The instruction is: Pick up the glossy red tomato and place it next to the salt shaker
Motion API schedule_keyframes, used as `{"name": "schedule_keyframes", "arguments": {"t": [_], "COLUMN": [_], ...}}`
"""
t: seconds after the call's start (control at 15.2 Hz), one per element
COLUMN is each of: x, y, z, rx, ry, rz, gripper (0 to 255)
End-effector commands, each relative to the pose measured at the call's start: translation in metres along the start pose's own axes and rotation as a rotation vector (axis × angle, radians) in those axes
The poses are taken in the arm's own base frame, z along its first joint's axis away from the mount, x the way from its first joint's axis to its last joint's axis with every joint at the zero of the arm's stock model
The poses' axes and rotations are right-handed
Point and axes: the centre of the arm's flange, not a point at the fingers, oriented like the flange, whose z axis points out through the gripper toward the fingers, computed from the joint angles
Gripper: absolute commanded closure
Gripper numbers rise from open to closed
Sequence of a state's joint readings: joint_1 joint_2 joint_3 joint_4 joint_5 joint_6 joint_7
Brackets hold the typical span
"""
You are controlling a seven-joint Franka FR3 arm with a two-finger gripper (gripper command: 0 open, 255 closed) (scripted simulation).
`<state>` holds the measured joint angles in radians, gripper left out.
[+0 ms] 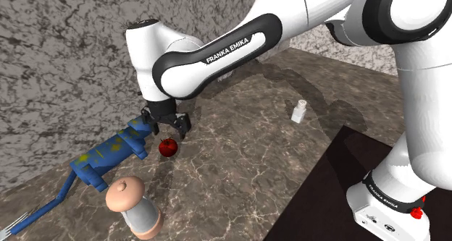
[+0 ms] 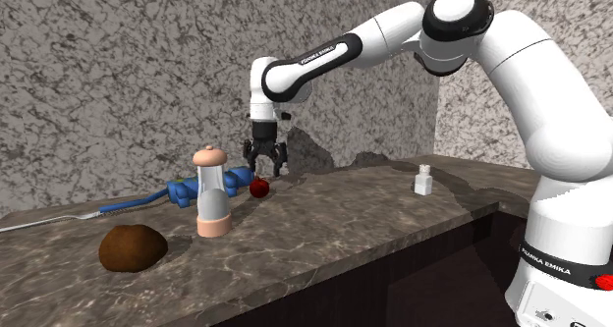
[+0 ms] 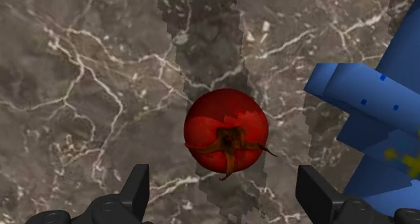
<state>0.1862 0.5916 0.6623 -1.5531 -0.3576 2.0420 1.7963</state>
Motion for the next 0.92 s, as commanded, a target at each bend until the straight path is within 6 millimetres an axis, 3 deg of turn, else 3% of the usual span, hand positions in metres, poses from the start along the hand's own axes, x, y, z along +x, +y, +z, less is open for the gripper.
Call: {"name": "schedule_keyframes", "arguments": {"t": [0.0,0.26,0.73,0.79,0.86], "x": [0.0,0.0,0.0,0.0,0.0], "y": [-0.001,-0.001,-0.001,-0.001,-0.001], "z": [0.01,0.029,0.029,0.029,0.029], "rx": [0.0,0.0,0.0,0.0,0.0], "ry": [0.0,0.0,0.0,0.0,0.0], "rz": [0.002,0.002,0.002,0.002,0.002], "gripper": [0,0,0,255,255]}}
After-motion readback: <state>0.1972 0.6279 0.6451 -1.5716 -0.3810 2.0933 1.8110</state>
